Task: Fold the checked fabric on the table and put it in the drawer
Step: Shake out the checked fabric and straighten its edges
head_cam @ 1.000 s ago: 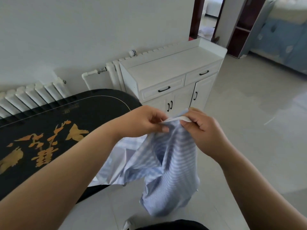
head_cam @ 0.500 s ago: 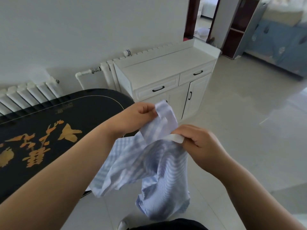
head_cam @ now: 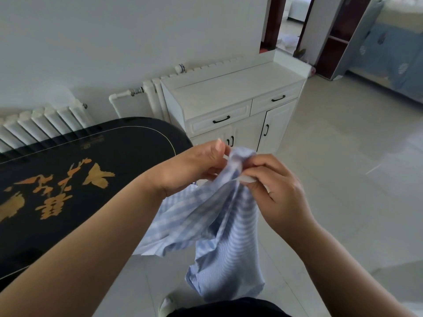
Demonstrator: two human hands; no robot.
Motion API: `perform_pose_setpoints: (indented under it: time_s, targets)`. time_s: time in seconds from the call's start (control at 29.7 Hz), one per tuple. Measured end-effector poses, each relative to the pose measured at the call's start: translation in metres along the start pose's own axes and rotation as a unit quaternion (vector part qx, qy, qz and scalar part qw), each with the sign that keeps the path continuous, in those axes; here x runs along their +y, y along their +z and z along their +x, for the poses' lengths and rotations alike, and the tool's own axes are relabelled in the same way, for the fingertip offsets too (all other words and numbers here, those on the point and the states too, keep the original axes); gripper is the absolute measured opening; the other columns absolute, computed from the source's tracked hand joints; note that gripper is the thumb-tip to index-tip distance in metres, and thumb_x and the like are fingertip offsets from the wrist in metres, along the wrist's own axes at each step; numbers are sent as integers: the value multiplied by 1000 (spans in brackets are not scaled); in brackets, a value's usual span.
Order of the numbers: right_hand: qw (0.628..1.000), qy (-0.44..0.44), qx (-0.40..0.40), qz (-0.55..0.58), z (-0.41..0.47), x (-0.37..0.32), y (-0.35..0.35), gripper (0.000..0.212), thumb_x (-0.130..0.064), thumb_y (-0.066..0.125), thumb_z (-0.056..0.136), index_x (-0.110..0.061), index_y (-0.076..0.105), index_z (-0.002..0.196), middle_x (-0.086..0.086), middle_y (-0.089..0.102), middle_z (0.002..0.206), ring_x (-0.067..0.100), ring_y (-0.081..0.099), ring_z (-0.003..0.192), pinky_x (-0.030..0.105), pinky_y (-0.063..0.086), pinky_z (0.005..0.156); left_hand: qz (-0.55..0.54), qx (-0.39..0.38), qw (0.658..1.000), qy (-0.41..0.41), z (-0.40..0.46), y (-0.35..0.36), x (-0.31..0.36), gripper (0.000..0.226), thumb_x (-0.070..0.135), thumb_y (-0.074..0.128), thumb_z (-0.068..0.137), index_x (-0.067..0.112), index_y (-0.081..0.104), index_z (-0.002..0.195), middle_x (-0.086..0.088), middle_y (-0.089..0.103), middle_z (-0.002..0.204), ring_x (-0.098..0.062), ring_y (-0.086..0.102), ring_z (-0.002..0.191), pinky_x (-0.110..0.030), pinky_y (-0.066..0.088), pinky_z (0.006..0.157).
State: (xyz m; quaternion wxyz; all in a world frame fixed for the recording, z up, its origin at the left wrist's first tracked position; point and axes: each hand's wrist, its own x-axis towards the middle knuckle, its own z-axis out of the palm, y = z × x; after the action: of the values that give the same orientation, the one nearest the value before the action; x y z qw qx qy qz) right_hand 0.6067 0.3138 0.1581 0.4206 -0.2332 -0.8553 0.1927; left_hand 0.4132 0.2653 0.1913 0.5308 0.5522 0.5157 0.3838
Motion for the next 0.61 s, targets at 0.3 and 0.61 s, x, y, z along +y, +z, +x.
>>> perform_pose_setpoints:
  time_s: [0.3,0.61]
  targets:
    - [994,-102,-14,-19,4,-3,0,15,-5,59,89,2,71,92,16,65,114,30,60,109,48,48,91,65,-69,992,87,4,22,24,35,32,64,87,32,56,122,14,64,118,-6,61,112,-16,47,89]
    - [999,-21,26,14,16,1,-14,11,-8,65,85,-5,73,78,6,46,123,21,56,89,27,48,79,127,103,984,68,3,21,7,21,27,48,99,21,65,110,-15,66,87,-14,58,71,-25,47,67]
